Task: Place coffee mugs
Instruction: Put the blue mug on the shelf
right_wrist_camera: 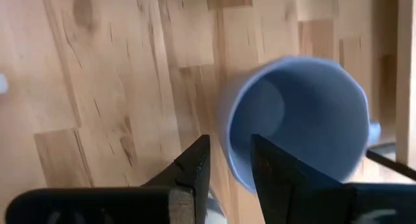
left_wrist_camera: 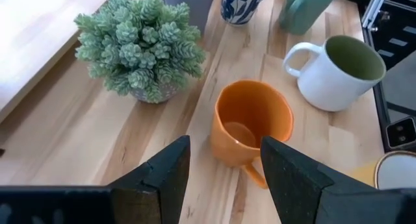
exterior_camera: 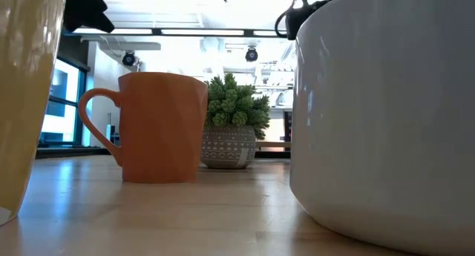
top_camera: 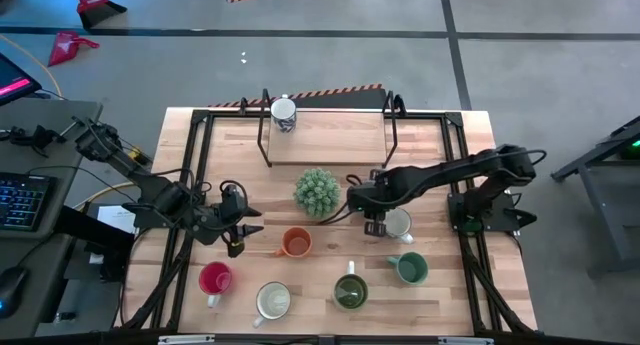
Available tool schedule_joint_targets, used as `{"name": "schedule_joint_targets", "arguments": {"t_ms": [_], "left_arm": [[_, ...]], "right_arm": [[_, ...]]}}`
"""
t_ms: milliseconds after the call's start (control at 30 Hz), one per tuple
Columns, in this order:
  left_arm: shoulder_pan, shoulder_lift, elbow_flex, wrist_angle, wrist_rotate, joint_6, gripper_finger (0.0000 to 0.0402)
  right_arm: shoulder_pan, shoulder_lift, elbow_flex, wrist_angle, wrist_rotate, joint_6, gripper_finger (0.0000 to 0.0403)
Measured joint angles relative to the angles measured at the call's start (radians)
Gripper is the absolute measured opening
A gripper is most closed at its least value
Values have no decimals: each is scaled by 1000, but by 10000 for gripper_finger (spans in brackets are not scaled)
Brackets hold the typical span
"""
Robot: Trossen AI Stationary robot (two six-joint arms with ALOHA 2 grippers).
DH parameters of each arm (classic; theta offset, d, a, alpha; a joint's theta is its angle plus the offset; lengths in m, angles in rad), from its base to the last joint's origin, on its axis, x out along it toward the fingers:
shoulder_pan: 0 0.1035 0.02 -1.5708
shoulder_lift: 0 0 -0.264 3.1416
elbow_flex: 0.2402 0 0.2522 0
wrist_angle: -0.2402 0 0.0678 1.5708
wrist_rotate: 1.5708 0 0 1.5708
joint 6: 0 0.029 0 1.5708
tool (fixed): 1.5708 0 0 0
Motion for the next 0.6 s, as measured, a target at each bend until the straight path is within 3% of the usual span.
{"name": "schedule_joint_targets", "arguments": {"t_ms": [600], "left_arm": [[0,0,0,-22,18,-1,177]], "right_arm": [[-13,138,0,74,5,-16,87]]}}
